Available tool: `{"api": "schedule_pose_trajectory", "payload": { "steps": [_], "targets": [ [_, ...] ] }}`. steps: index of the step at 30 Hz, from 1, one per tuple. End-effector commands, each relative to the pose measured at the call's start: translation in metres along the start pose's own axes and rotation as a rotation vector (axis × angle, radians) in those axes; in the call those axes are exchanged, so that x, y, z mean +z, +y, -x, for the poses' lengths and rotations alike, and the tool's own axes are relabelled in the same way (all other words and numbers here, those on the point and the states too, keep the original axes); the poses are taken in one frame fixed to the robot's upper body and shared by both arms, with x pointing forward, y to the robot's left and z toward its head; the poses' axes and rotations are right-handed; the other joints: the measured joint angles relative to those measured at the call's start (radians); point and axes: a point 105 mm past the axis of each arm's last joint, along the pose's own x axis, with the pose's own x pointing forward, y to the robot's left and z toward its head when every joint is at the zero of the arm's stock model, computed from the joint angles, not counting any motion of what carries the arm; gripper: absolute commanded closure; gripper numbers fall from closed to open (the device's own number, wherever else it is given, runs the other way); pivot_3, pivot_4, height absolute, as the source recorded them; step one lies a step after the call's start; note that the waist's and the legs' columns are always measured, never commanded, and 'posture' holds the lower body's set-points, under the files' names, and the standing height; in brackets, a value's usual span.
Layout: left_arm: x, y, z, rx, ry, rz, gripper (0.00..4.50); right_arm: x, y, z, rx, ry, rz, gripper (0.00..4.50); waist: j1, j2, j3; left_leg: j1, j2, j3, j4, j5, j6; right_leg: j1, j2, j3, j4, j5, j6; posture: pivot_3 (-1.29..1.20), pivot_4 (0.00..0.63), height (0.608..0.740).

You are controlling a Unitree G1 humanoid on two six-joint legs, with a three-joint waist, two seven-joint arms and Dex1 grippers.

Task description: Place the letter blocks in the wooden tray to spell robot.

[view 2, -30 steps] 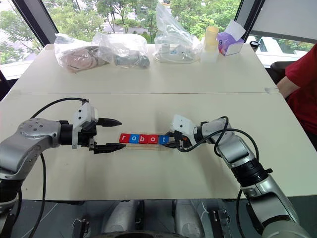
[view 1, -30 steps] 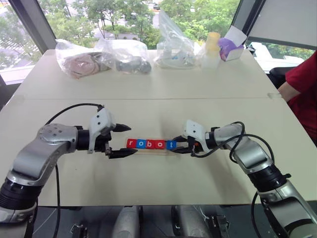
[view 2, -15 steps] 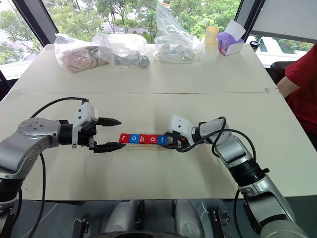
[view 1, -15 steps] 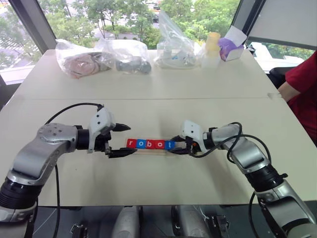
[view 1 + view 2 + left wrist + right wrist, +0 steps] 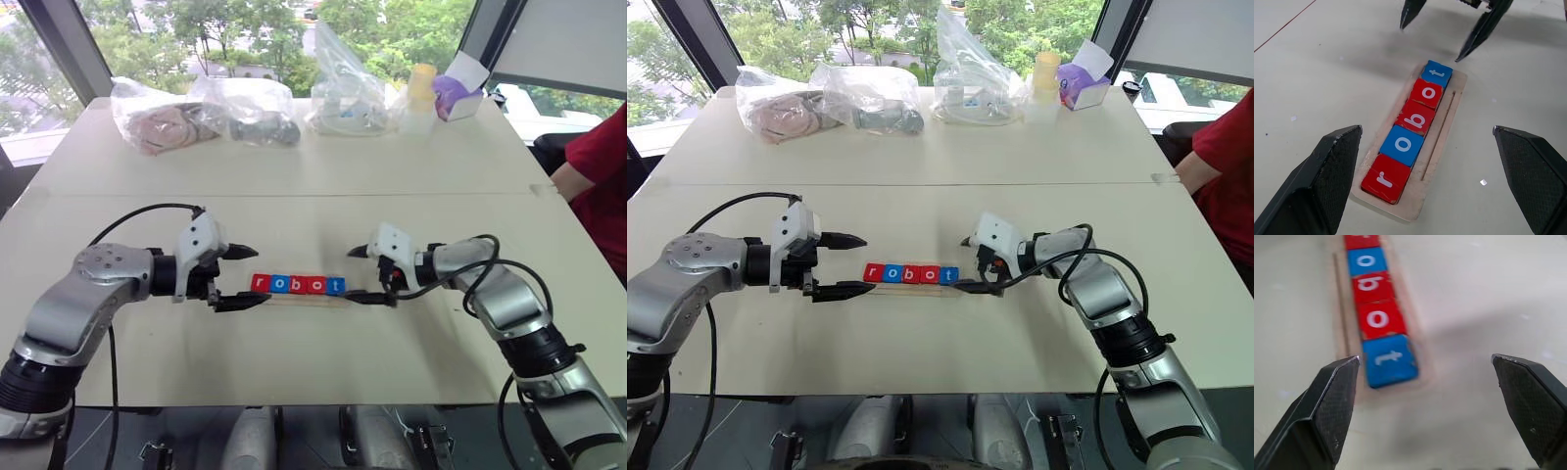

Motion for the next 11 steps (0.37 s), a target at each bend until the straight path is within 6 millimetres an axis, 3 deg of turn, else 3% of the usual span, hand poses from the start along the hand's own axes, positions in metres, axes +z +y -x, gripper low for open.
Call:
{"api": "schedule_pose_trajectory", "payload": {
  "steps": [1,5,11],
  "targets": [
    [0.006,0.004,0.01,0.028,-0.012,-0.012,0.0,0.003,-0.008,0.006,-0.059,-0.011,0.024,0.04,-0.001,0.0,0.0,0.0,0.0,0.0,0.0,0.0,0.0,0.0,0.0,0.0,0.0,0.0,0.0,0.0,0.15,0.74],
    [0.001,0.007,0.022,0.074,-0.015,0.033,0.0,0.005,-0.008,0.013,-0.068,-0.03,0.0,0.04,-0.002,0.0,0.0,0.0,0.0,0.0,0.0,0.0,0.0,0.0,0.0,0.0,0.0,0.0,0.0,0.0,0.15,0.74],
    [-0.023,-0.002,0.058,0.201,0.029,0.128,0.0,0.013,0.025,0.048,-0.053,-0.121,-0.143,0.04,0.002,0.0,0.0,-0.001,0.001,-0.002,-0.002,0.0,0.0,-0.002,-0.002,0.0,-0.001,0.0,0.0,0.0,0.15,0.74]
  ]
}}
